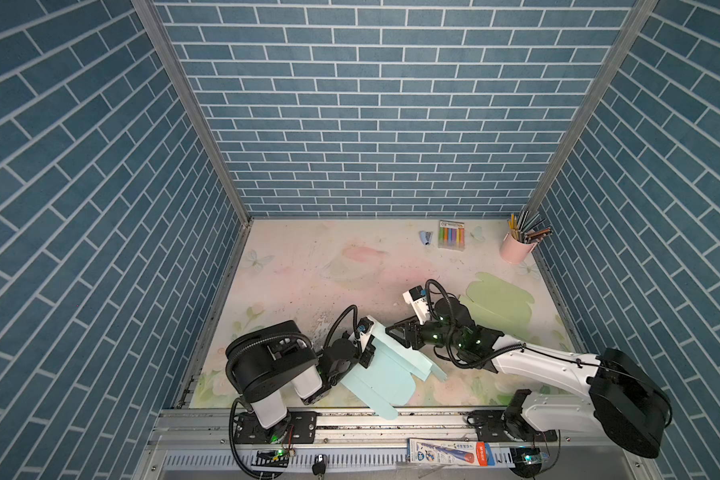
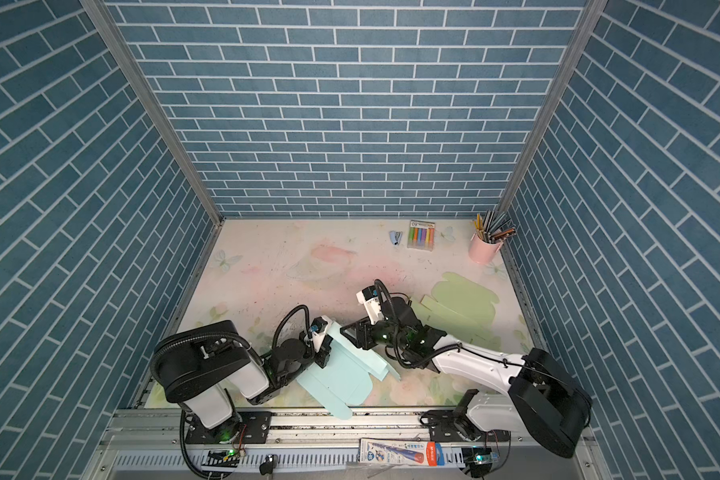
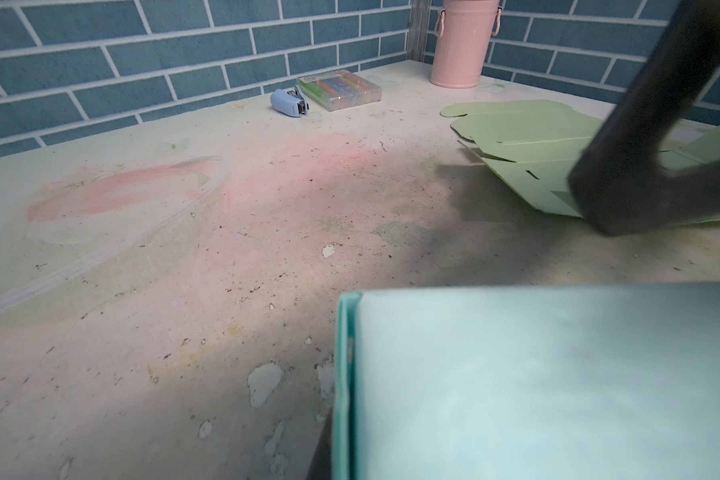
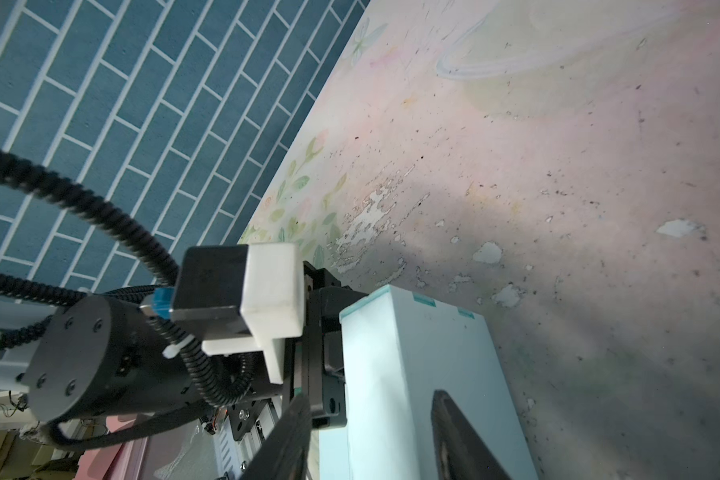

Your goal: Fold the paper box

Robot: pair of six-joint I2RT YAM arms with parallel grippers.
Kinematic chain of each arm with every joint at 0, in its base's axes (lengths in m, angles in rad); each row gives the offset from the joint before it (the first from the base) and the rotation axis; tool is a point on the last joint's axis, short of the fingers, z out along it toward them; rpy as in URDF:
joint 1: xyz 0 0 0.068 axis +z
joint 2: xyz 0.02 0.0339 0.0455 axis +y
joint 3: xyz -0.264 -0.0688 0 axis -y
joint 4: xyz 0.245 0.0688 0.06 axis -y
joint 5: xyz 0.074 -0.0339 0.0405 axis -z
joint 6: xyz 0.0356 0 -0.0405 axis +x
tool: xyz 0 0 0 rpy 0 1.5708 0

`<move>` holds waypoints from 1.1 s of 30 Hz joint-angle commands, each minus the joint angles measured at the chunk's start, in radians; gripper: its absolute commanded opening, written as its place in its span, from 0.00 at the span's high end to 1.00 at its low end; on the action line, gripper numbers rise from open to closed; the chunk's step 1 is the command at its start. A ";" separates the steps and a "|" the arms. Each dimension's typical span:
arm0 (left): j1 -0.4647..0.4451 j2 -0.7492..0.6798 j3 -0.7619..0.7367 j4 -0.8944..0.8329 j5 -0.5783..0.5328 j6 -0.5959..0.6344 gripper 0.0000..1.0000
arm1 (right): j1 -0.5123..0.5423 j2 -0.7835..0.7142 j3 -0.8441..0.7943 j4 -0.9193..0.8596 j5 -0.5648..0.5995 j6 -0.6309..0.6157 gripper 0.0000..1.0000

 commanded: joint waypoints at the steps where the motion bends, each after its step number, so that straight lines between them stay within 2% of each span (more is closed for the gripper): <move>1: 0.002 0.000 0.009 -0.014 0.000 0.009 0.95 | -0.035 -0.057 0.016 -0.077 0.041 -0.037 0.53; 5: 0.002 0.008 0.012 -0.009 0.003 0.011 0.95 | -0.121 -0.067 0.002 -0.081 0.032 -0.065 0.57; 9: 0.001 0.008 0.016 -0.016 0.005 0.013 0.95 | -0.177 0.018 0.026 -0.123 0.010 -0.119 0.62; 12: 0.000 0.003 0.013 -0.014 0.006 0.010 0.95 | -0.177 0.085 0.041 -0.130 -0.012 -0.150 0.67; 23: 0.002 0.006 0.008 -0.004 0.002 0.004 0.94 | -0.130 0.247 0.057 -0.080 -0.044 -0.198 0.74; 33: 0.007 0.029 -0.003 0.024 -0.017 -0.004 0.93 | -0.067 0.311 0.057 -0.069 -0.053 -0.193 0.78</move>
